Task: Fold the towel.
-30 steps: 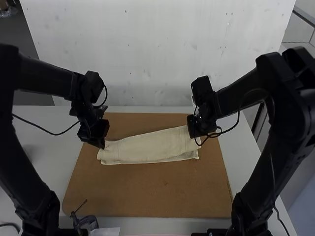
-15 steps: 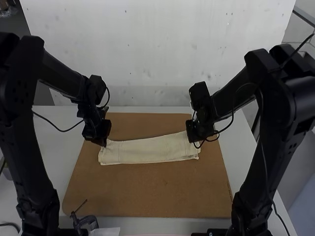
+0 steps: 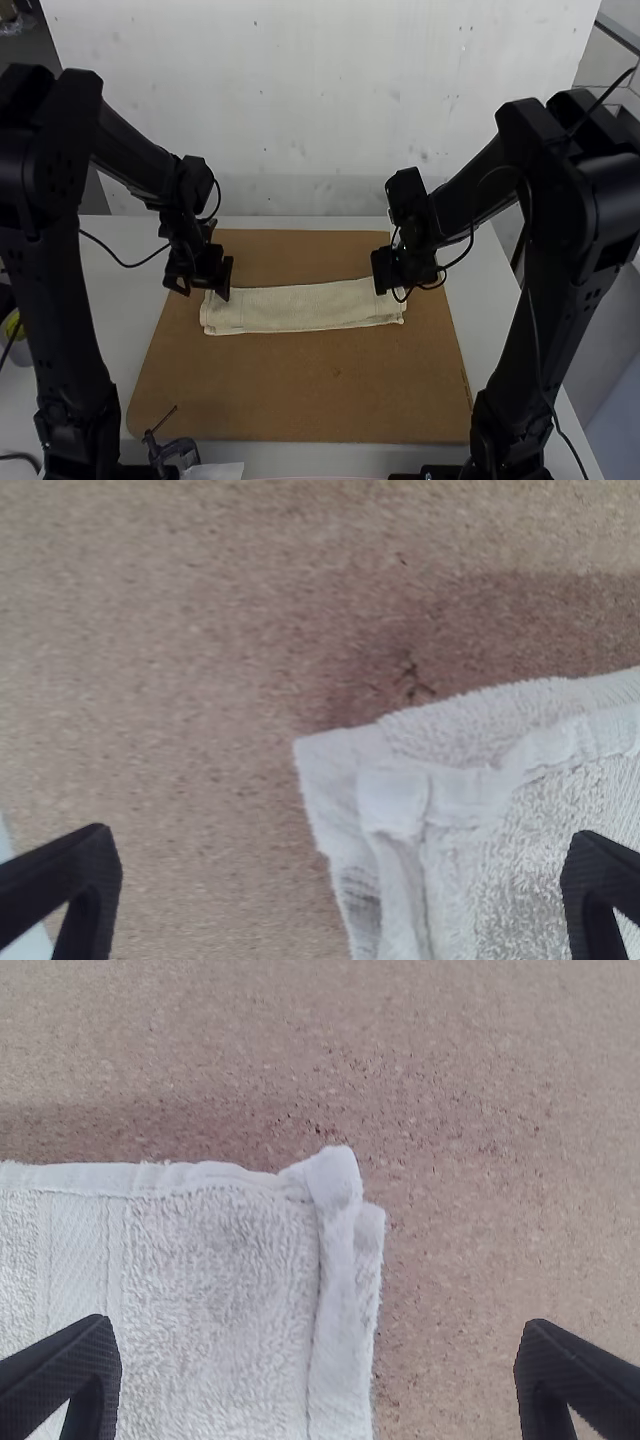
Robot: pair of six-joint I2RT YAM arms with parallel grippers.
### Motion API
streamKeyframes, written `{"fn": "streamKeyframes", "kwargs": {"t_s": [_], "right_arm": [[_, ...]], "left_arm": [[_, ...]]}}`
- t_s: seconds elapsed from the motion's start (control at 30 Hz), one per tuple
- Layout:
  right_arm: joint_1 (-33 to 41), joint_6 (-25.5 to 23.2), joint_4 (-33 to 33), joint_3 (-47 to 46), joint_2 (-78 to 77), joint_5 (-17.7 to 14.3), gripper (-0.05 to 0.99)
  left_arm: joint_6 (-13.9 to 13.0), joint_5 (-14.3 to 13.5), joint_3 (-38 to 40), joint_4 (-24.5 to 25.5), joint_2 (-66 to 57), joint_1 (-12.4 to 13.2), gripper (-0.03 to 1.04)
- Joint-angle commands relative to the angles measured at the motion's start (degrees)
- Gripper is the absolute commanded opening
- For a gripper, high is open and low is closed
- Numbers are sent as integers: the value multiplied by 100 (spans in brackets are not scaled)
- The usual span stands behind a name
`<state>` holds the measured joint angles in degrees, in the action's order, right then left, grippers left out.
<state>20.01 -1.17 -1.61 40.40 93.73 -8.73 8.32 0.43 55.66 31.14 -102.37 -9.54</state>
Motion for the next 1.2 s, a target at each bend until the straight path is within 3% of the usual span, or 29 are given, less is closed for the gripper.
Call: {"fn": "streamKeyframes", "kwargs": {"t_s": [0.0,0.2,0.37,0.57,0.67,0.7,0.97,1.17], "right_arm": [[-208,-323,-208,249,-92,319,84],[-305,-736,-1087,636,163,662,83],[-305,-973,-1325,943,813,662,80],[-287,-1149,-1738,1216,1253,662,34],[-296,-1166,-1791,1260,1270,662,6],[-296,-1166,-1870,1286,1279,662,2],[-437,-1175,-2089,1356,1261,662,2],[-1078,-841,-2221,1418,936,662,2]], "left_arm": [[-14,28,156,-37,947,216,101],[-41,54,147,-64,1896,400,101],[-49,116,-2,-64,2107,418,101],[-85,203,-81,-64,2124,585,101],[-93,300,-81,-64,2133,673,101],[-93,300,-81,-64,2133,682,101],[-102,309,-117,-20,2195,743,101],[-208,327,-169,-11,2370,840,101]]}}
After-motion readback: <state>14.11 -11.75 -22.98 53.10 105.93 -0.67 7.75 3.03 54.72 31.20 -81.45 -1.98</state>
